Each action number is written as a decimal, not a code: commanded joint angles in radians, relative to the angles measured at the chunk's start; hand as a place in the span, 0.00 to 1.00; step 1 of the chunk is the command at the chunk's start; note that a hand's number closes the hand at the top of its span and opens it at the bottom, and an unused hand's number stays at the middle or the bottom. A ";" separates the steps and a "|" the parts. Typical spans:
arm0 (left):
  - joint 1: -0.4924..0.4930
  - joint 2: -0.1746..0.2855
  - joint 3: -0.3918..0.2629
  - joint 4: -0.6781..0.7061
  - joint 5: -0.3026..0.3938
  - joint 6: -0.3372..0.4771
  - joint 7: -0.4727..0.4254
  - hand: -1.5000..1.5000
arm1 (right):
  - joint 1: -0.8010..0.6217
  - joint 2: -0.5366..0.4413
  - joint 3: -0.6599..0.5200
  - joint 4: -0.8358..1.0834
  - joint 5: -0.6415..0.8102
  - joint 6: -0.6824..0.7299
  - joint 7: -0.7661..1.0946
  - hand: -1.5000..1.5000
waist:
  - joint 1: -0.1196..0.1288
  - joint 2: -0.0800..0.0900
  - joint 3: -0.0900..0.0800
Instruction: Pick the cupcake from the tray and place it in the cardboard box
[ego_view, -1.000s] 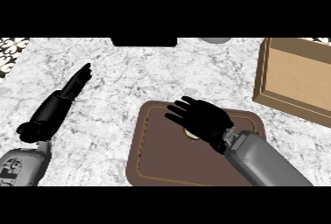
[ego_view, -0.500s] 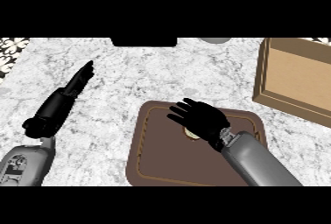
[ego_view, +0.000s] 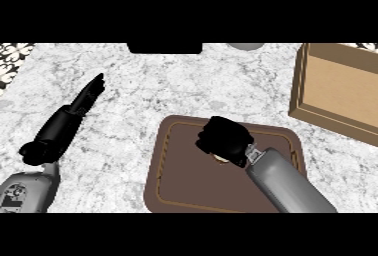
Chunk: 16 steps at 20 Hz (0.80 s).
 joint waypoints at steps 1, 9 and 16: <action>-0.032 -0.004 0.021 0.001 -0.007 -0.011 0.013 0.50 | -0.009 0.017 -0.027 0.058 0.028 -0.115 -0.071 1.00 | -0.001 0.003 0.001; 0.000 -0.023 0.029 -0.012 -0.012 0.007 0.022 0.50 | 0.224 -0.145 -0.212 -0.161 -0.203 -0.076 -0.216 1.00 | -0.028 -0.002 0.002; 0.027 -0.020 0.018 0.014 -0.049 -0.006 -0.040 0.50 | 0.363 -0.274 -0.387 -0.437 -0.342 -0.093 -0.318 1.00 | -0.022 -0.001 0.001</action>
